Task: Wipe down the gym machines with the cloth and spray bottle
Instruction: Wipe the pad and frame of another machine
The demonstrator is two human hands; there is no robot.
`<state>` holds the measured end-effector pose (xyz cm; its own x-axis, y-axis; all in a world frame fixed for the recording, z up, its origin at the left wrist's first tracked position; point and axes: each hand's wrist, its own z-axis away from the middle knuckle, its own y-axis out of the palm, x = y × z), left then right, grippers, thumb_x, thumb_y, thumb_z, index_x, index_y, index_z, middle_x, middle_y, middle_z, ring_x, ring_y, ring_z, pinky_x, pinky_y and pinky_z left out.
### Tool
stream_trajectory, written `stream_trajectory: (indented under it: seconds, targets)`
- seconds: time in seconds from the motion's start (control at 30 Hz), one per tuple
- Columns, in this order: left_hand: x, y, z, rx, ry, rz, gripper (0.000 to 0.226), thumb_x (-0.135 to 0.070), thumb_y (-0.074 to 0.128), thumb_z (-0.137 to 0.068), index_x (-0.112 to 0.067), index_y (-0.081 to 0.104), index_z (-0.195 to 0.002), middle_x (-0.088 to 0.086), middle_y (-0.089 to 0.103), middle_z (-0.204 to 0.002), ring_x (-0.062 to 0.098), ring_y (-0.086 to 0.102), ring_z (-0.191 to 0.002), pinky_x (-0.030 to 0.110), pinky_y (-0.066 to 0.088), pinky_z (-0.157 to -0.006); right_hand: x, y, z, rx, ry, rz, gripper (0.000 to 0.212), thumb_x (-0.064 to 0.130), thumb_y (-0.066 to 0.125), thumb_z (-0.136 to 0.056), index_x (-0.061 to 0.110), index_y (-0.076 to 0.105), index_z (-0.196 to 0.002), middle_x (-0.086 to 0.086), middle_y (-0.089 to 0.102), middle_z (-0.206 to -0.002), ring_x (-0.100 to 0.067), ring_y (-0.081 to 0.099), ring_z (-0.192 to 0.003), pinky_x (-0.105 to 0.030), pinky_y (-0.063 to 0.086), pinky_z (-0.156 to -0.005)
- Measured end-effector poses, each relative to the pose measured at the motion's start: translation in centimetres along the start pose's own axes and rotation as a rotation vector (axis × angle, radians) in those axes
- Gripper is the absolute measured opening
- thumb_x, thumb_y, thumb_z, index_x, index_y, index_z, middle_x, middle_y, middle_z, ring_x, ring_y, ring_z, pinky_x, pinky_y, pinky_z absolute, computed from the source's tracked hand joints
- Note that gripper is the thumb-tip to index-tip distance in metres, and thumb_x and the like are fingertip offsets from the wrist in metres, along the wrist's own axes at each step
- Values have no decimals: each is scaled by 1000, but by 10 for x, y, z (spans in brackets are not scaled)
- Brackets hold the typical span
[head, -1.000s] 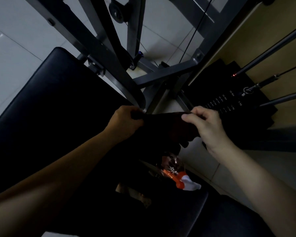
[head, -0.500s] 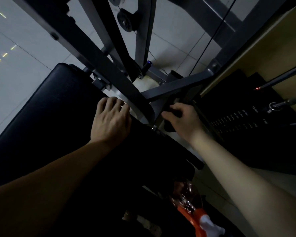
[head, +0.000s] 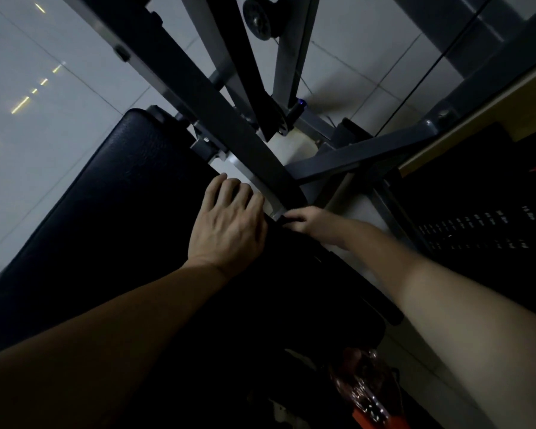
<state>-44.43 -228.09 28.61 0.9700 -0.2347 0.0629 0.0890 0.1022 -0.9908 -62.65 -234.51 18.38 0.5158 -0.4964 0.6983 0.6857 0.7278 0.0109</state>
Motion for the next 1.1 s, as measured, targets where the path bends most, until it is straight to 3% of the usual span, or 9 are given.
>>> stream_trajectory:
  seconds: [0.13, 0.33, 0.5, 0.57, 0.63, 0.8, 0.93, 1.03, 1.1]
  targets:
    - [1, 2, 0, -11, 2, -2, 32, -34, 39, -94, -11, 61, -102, 11, 62, -102, 34, 52, -108, 48, 26, -118, 0, 1, -17, 55, 17, 153, 18, 14, 54, -101, 8, 71, -96, -14, 71, -97, -17, 62, -87, -24, 46, -79]
    - [0, 2, 1, -28, -3, -1, 29, -32, 40, -94, -11, 59, -100, 11, 61, -101, 34, 52, -108, 48, 25, -119, 7, 13, -40, 26, 105, 487, 17, 8, 57, -97, -1, 65, -109, -17, 64, -103, -26, 62, -102, -23, 40, -78]
    - [0, 2, 1, -28, -1, -2, 29, -31, 40, -94, -11, 59, -100, 11, 61, -101, 34, 51, -108, 48, 26, -118, -9, 8, -13, -89, -41, 110, 11, 15, 58, -99, 13, 69, -98, 1, 66, -85, -2, 61, -75, -17, 44, -71]
    - [0, 2, 1, -30, -6, 1, 29, -32, 40, -94, -11, 59, -100, 11, 60, -100, 34, 51, -108, 48, 25, -119, -23, 0, 2, -67, -76, 65, 19, 6, 59, -98, 15, 66, -113, 6, 68, -95, 3, 61, -82, -11, 45, -78]
    - [0, 1, 1, -34, -5, -1, 29, -32, 39, -94, -11, 59, -99, 11, 60, -99, 33, 51, -108, 47, 24, -119, -29, -6, 10, -18, -72, 53, 30, 1, 59, -96, 14, 62, -123, -4, 68, -107, -7, 62, -94, -18, 48, -89]
    - [0, 2, 1, -21, -4, -9, 32, -33, 35, -97, -12, 59, -100, 10, 59, -100, 33, 50, -109, 47, 21, -120, -27, -3, 2, -42, -72, 194, 16, 9, 59, -98, 25, 64, -96, 0, 67, -91, -6, 61, -83, -20, 46, -79]
    - [0, 3, 2, -23, -9, -6, 33, -33, 34, -97, -12, 59, -101, 11, 60, -100, 33, 51, -110, 47, 23, -119, -20, 7, -9, -104, -4, 195, 26, 22, 55, -101, 18, 64, -78, -2, 64, -76, -8, 57, -70, -23, 40, -70]
    - [0, 2, 1, -23, -6, -17, 33, -34, 35, -95, -11, 59, -99, 11, 60, -100, 34, 51, -109, 47, 24, -119, -9, 10, -18, -106, 100, 180, 34, 28, 53, -102, -1, 69, -96, -10, 65, -82, -9, 60, -69, -18, 44, -62]
    - [-1, 2, 1, -25, -9, -24, 33, -34, 35, -95, -11, 59, -99, 11, 60, -100, 33, 51, -109, 47, 24, -119, -13, 9, -23, -135, 155, 68, 34, 20, 54, -102, -8, 63, -120, -13, 63, -90, -10, 66, -78, -14, 48, -74]
